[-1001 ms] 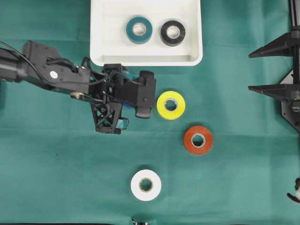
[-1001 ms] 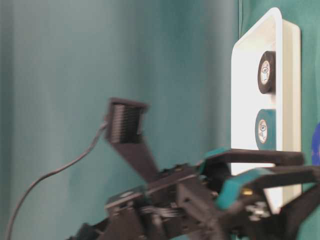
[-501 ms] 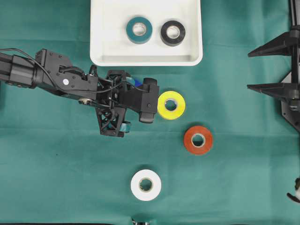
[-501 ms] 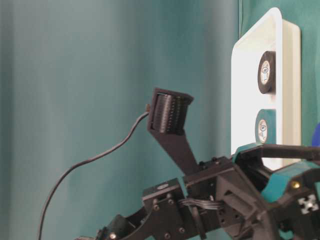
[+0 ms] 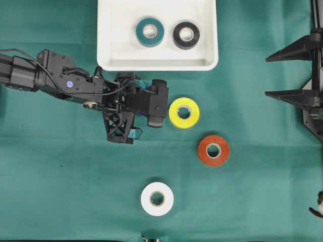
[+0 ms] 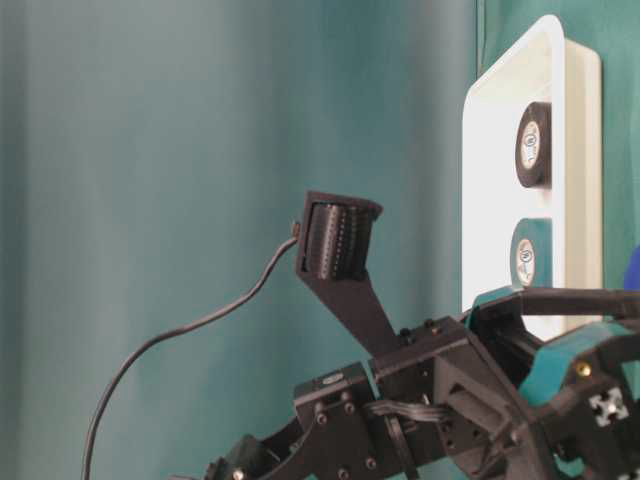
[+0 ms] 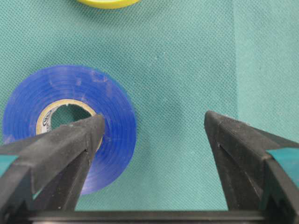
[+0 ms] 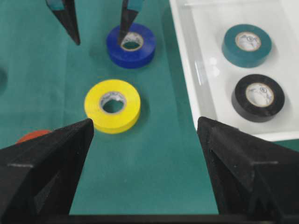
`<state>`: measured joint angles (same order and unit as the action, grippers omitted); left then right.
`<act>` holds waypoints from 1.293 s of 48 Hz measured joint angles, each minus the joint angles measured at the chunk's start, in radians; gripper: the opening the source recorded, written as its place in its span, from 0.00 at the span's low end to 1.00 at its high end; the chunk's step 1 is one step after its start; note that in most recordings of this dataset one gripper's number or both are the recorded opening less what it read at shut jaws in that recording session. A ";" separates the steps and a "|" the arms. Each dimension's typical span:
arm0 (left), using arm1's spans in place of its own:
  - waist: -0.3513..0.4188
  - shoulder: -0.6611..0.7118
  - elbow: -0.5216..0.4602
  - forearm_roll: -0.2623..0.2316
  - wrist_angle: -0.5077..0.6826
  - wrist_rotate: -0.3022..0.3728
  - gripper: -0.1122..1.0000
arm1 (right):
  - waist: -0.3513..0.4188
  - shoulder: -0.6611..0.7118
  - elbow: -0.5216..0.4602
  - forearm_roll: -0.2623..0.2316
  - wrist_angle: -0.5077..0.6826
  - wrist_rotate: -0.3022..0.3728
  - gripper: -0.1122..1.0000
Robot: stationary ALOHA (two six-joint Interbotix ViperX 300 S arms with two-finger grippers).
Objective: Pick up the tape from a random location and place it into the white case.
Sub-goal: 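Lower the left gripper onto the blue roll's core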
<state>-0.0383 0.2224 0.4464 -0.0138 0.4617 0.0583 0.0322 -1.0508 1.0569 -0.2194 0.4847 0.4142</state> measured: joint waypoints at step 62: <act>0.021 0.002 0.015 0.009 -0.008 -0.002 0.31 | -0.003 0.009 0.003 0.000 0.000 0.000 0.87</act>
<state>-0.0169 0.2240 0.4617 -0.0046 0.4541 0.0568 0.0291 -1.0416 1.0600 -0.2194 0.4847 0.4142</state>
